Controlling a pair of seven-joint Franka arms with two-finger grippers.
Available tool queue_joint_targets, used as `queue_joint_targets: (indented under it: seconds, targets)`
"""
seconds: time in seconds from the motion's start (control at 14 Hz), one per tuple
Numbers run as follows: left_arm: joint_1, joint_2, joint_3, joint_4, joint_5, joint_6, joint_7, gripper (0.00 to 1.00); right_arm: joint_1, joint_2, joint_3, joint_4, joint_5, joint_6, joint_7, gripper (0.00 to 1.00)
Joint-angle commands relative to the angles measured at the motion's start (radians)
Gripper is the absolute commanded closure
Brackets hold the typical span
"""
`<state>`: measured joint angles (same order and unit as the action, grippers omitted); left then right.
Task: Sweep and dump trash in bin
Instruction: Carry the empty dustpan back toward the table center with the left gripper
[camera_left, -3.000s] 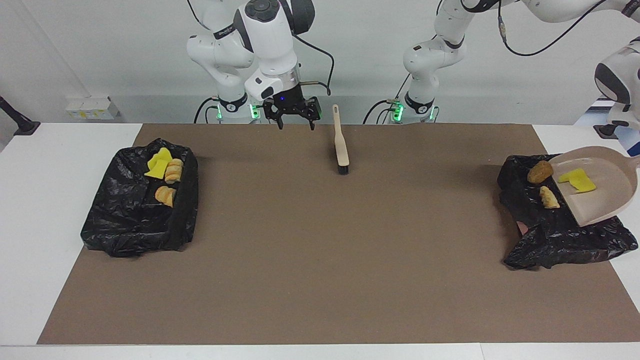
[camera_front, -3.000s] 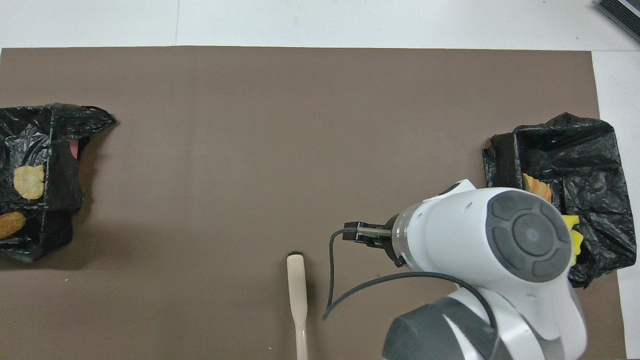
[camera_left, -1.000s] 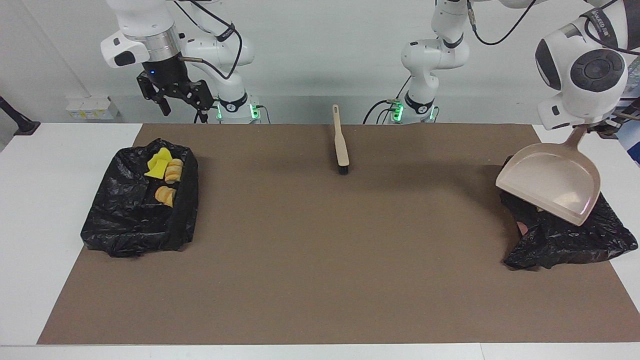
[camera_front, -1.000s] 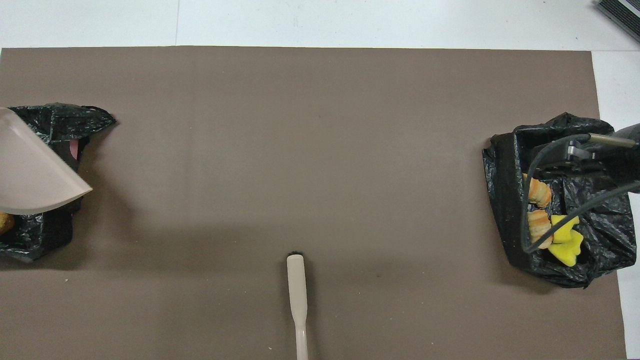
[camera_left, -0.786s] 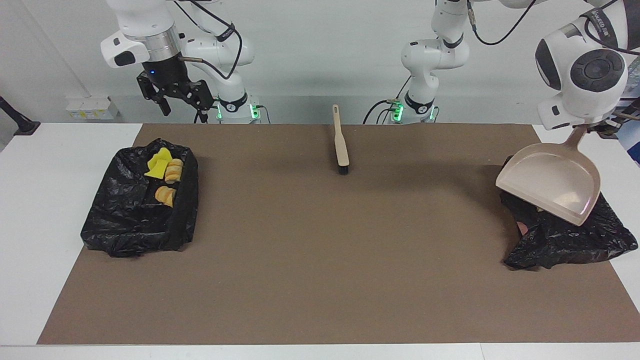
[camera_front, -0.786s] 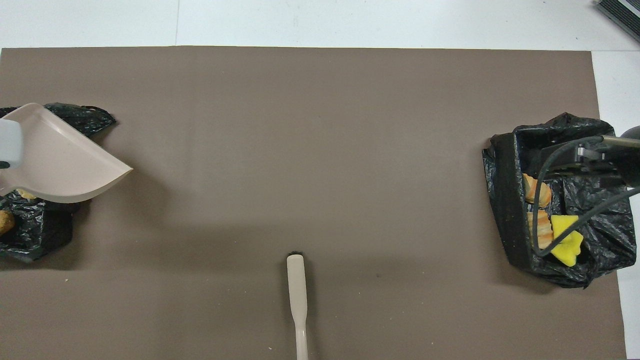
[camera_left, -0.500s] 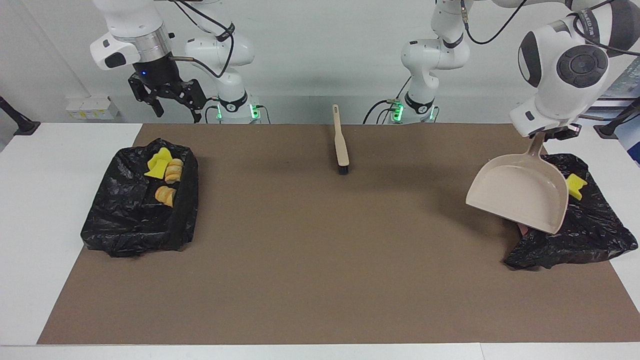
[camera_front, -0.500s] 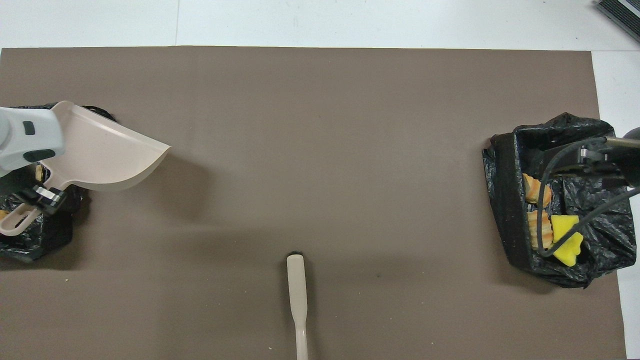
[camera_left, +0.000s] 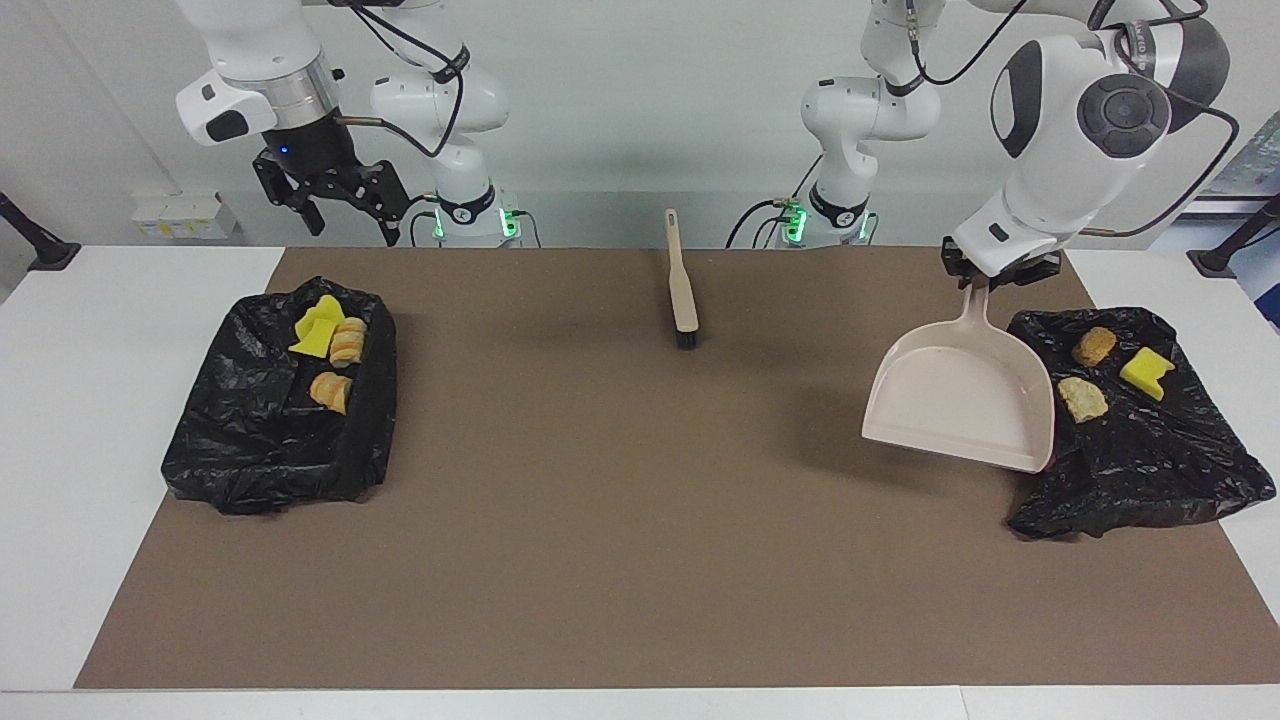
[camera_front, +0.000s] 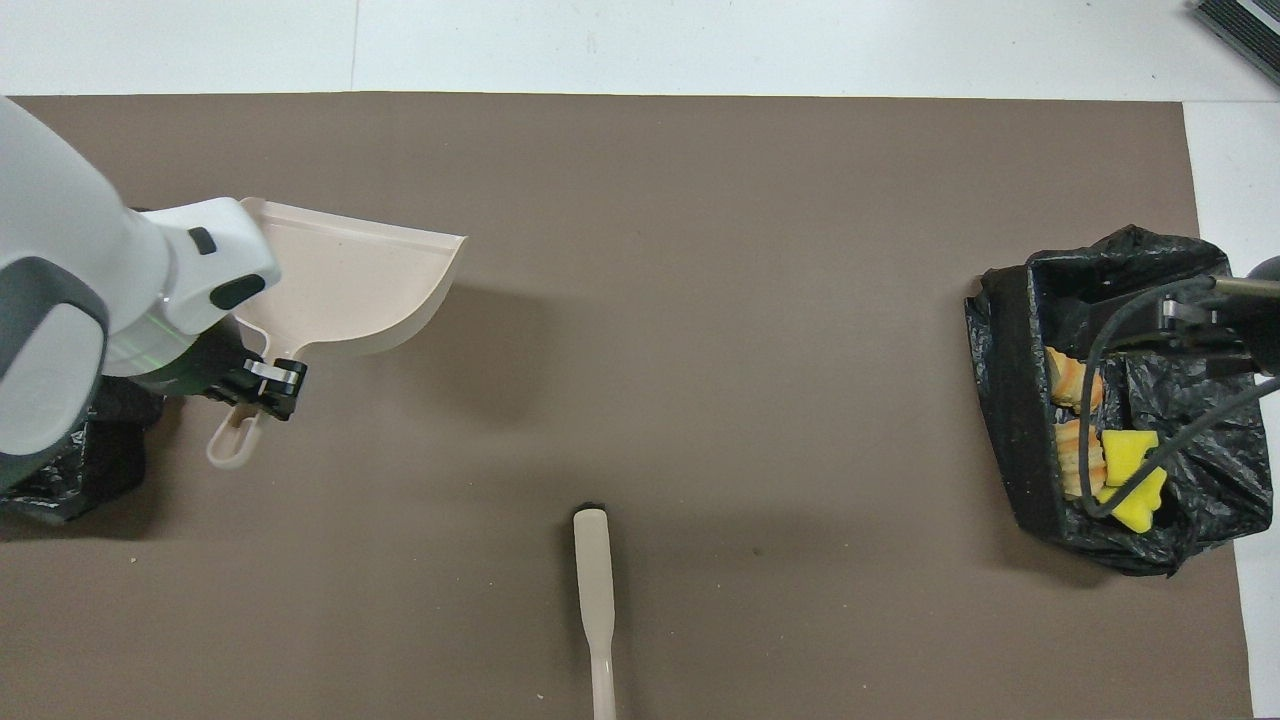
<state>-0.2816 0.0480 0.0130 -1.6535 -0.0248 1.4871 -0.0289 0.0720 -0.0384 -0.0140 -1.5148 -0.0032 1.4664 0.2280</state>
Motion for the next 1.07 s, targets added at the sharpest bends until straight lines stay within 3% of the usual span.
queue_joint_targets:
  seconds: [0.0, 0.36, 0.71, 1.0]
  targets:
    - [-0.118, -0.034, 0.015, -0.075, -0.033, 0.105, -0.123, 1.00, 0.000, 0.020, -0.006, 0.028, 0.008, -0.015, -0.035, 0.00]
    - [-0.252, -0.005, 0.013, -0.175, -0.124, 0.386, -0.348, 1.00, 0.000, 0.019, -0.006, 0.024, 0.006, -0.020, -0.035, 0.00]
    - [-0.384, 0.188, 0.015, -0.178, -0.125, 0.614, -0.538, 1.00, -0.003, 0.015, -0.006, 0.019, 0.009, -0.018, -0.030, 0.00]
    - [-0.412, 0.220, 0.013, -0.233, -0.125, 0.731, -0.529, 1.00, -0.004, 0.012, -0.006, 0.013, 0.009, -0.017, -0.022, 0.00]
